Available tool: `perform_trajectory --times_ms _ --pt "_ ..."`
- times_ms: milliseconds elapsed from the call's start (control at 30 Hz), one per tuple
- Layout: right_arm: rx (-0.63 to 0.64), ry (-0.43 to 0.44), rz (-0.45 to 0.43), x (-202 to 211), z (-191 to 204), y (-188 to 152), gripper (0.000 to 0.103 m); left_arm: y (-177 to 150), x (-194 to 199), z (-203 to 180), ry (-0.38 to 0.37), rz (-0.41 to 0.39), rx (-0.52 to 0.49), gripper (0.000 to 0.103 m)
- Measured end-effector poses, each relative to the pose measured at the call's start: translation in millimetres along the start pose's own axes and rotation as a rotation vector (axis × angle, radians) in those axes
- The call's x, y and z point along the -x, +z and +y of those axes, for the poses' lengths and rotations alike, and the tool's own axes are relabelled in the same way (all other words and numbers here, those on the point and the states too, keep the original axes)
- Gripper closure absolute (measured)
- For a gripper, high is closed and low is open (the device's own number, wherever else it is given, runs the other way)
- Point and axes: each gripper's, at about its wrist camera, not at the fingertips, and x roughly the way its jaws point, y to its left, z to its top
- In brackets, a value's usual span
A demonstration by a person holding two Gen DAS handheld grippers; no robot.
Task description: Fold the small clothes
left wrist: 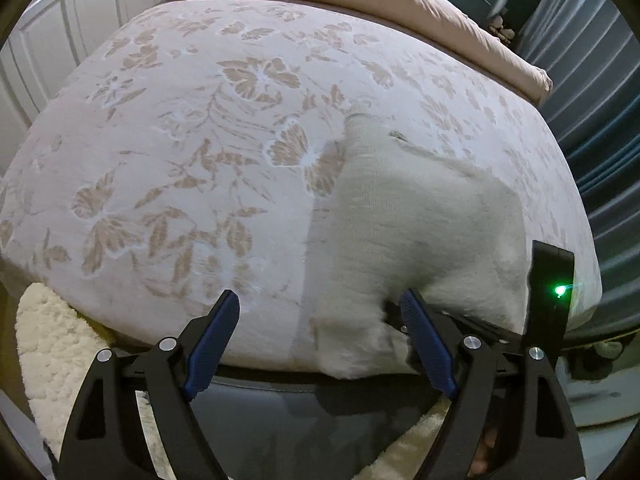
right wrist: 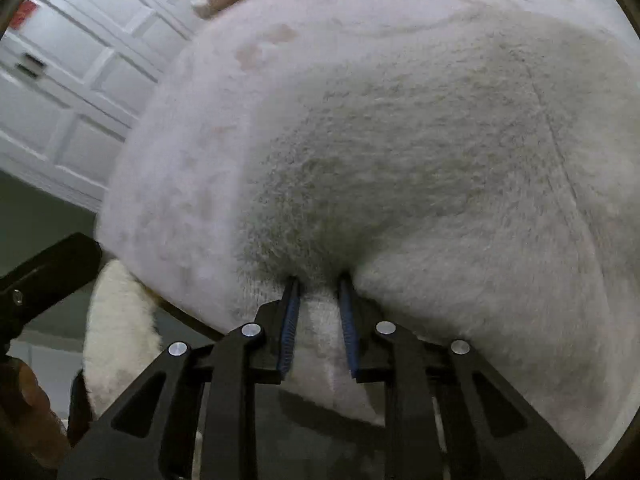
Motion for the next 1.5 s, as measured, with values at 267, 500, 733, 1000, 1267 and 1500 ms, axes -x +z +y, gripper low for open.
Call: perform_trajectory --times_ms 267,500,733,1000,1267,1500 --pt "-0.173 -0.091 -0.251 124.0 -70.0 8.6 0.052 15.7 -14.4 -22.4 -0.041 -0.002 -0.027 0.023" --pt "-0.306 -0.101 -0.208 95.0 -144.8 51.8 0.040 13.9 -46.2 -85.7 -0.045 0.023 -0.174 0.023" --pt "-0.227 -0.049 -0.318 112.9 -130.0 84.2 0.094 12.7 -65.4 -109.8 -0.002 0.048 -0.235 0.023" --pt "-0.167 -0.278 -0.170 62.6 -137.6 83.4 0.090 5.1 -81.2 -125.1 0.098 0.022 -0.326 0.022" --pt "-0.212 -0.188 -0.301 148.9 -105.4 5.3 0.087 1.2 -78.8 -121.7 0.095 0.017 -0.327 0.021" --pt "-0.253 -0.264 -0.022 71.2 -114.8 -49.1 0.089 -4.5 -77.2 -121.9 0.102 0.009 -0.333 0.020"
